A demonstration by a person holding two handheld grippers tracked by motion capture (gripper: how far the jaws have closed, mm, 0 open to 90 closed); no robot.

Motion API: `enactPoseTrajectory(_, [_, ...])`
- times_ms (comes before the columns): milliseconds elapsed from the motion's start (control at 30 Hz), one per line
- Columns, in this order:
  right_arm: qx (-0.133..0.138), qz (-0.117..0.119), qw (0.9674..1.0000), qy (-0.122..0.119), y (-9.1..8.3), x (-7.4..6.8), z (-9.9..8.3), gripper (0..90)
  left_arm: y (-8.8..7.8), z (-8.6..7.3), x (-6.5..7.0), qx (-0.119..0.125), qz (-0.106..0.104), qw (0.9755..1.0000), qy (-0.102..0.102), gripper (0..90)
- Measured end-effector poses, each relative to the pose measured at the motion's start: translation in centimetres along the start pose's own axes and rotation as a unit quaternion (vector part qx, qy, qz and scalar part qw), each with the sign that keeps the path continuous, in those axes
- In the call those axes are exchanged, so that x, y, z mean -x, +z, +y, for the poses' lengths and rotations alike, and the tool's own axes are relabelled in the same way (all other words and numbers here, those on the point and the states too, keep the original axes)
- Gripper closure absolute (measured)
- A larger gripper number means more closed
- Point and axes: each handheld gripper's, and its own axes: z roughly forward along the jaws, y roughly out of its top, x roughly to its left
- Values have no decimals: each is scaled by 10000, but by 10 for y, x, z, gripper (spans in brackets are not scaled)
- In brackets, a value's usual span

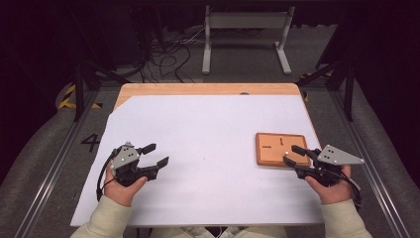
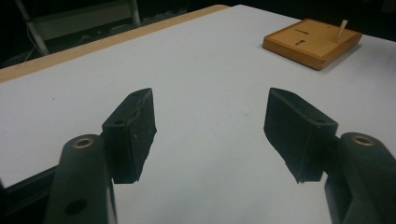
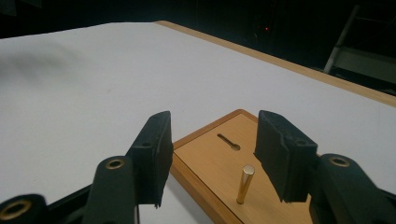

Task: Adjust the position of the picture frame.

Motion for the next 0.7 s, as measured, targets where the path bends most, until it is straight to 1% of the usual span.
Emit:
enactPoseTrajectory(67, [33, 24, 10000, 23, 0, 0, 1, 476, 0, 0, 2, 4, -6, 10000, 16, 350])
enactPoseTrajectory(100, [33, 31, 10000, 12, -1, 0, 1, 477, 0, 1, 2, -11, -2, 10000, 70, 347])
enactPoseTrajectory(167, [17, 8, 10000, -26, -1, -1, 1, 480, 0, 1, 3, -5, 3, 10000, 90, 340])
enactPoseTrajectory(300, [49, 54, 10000, -22, -1, -1, 1, 481, 0, 1, 5, 17, 9, 9999, 98, 332])
enactPoseTrajectory(433, [-1, 0, 10000, -41, -1, -1, 0, 475, -1, 1, 6, 28, -8, 9999, 109, 332])
enactPoseTrajectory(700, [43, -33, 10000, -25, -3, -1, 2, 499, 1, 0, 6, 10, -16, 9999, 135, 332])
